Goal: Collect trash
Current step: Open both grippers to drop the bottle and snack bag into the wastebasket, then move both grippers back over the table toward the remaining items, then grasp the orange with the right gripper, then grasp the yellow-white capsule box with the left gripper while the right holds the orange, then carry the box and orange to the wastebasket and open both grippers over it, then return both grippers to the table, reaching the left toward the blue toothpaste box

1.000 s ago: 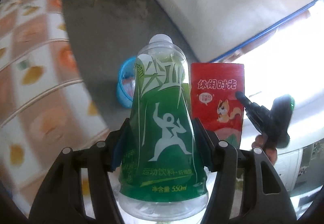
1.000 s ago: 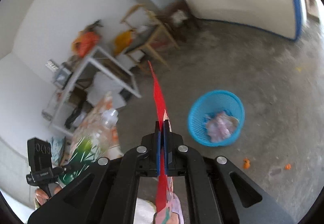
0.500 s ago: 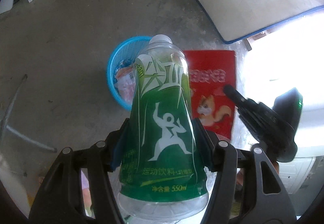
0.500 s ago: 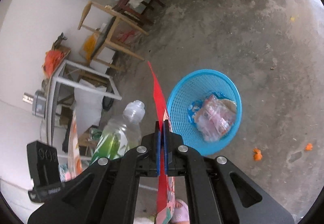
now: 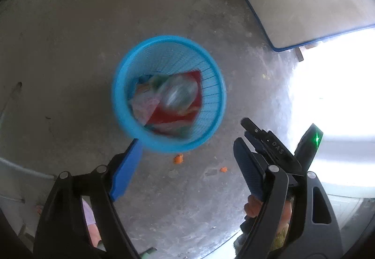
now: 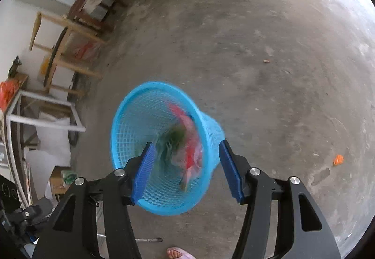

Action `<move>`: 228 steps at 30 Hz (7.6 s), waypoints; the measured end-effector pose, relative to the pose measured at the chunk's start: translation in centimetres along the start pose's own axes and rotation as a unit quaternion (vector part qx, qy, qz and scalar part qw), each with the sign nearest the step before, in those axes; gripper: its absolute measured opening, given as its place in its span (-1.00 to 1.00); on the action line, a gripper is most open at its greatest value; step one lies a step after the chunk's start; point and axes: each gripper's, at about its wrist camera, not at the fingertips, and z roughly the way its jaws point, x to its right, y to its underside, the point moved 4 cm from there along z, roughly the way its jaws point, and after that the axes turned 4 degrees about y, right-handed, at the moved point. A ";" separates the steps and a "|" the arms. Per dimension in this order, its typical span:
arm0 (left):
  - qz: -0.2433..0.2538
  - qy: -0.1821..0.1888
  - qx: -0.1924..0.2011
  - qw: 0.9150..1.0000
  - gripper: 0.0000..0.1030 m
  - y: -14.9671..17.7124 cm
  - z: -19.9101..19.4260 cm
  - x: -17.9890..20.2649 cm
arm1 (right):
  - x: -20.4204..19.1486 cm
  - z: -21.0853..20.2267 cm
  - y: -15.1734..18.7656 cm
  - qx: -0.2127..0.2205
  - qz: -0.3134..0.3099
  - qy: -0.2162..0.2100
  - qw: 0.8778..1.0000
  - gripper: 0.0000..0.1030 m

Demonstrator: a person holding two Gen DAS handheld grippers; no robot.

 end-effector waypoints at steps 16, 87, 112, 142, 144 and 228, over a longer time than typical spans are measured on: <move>0.071 0.046 0.140 0.987 0.50 9.3 -21.8 0.1 | -0.8 -14.7 7.9 0.083 -0.098 -0.048 0.991 0.30; -0.273 -0.178 0.444 0.835 0.66 52.8 -44.8 -38.6 | -42.1 -22.9 69.7 -0.139 -0.747 -0.222 0.611 -0.21; -0.247 -0.113 0.415 0.869 0.71 46.0 -42.9 -36.5 | -42.9 -25.7 62.1 -0.076 -0.704 -0.236 0.666 -0.65; -0.236 -0.262 0.376 0.857 0.40 44.6 -41.4 -33.7 | -39.0 -26.2 50.6 -0.057 -0.610 -0.267 0.744 -0.65; -0.228 -0.258 0.389 0.854 0.39 44.8 -42.2 -32.8 | -38.7 -26.3 49.8 -0.058 -0.601 -0.270 0.750 -0.65; 0.098 -0.085 0.322 0.938 0.71 27.5 -37.2 -11.3 | -8.3 7.5 13.0 -0.162 -0.133 0.055 0.976 -0.54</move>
